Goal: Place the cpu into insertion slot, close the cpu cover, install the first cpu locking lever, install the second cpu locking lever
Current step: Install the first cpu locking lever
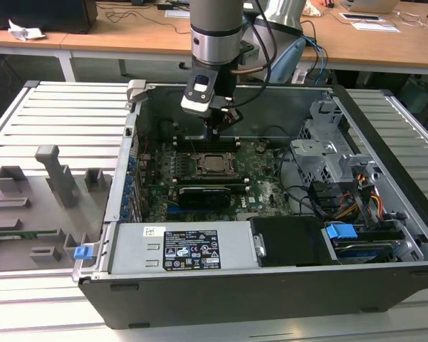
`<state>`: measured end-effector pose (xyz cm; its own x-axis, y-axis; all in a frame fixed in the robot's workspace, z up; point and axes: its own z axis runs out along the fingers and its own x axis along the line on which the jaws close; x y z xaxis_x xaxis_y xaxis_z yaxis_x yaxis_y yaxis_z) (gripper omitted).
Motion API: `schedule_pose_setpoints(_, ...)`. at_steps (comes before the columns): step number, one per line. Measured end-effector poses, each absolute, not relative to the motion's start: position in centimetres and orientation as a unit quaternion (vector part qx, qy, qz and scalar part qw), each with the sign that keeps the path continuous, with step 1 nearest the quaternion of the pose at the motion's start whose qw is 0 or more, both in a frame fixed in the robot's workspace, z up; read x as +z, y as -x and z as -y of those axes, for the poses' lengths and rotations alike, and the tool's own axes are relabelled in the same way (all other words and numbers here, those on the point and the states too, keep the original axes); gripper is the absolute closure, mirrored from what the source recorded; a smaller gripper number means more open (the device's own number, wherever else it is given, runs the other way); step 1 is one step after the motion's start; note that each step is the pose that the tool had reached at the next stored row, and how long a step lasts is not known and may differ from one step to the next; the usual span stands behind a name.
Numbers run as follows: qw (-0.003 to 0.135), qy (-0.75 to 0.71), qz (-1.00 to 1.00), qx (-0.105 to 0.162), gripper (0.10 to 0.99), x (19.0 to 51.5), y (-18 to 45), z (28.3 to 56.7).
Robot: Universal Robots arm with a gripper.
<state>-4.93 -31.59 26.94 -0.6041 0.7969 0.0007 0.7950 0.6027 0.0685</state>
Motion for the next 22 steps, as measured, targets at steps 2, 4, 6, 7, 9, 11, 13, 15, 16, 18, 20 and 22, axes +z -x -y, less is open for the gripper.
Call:
schedule_pose_setpoints(2, 0.015, -0.442, -0.896, 0.031, 0.98, 26.94, 4.93, 31.59)
schedule_pose_setpoints(4, 0.015, -0.44, -0.897, 0.031, 0.98, 26.94, 4.93, 31.59)
schedule_pose_setpoints(6, 0.015, -0.437, -0.899, 0.031, 0.98, 26.94, 4.93, 31.59)
schedule_pose_setpoints(7, 0.015, -0.435, -0.9, 0.031, 0.98, 26.94, 4.93, 31.59)
schedule_pose_setpoints(9, 0.014, -0.432, -0.901, 0.031, 0.98, 26.94, 4.93, 31.59)
schedule_pose_setpoints(11, 0.014, -0.429, -0.903, 0.031, 0.98, 26.94, 4.93, 31.59)
schedule_pose_setpoints(13, 0.014, -0.423, -0.905, 0.031, 0.98, 26.94, 4.93, 31.59)
schedule_pose_setpoints(15, 0.014, -0.418, -0.908, 0.031, 0.98, 26.94, 4.93, 31.59)
schedule_pose_setpoints(16, 0.014, -0.415, -0.909, 0.031, 0.98, 26.94, 4.93, 31.59)
schedule_pose_setpoints(18, 0.014, -0.411, -0.911, 0.031, 0.98, 26.94, 4.93, 31.59)
schedule_pose_setpoints(20, 0.014, -0.407, -0.913, 0.031, 0.98, 26.94, 4.93, 31.59)
schedule_pose_setpoints(22, 0.013, -0.403, -0.914, 0.031, 0.98, 26.94, 4.93, 31.59)
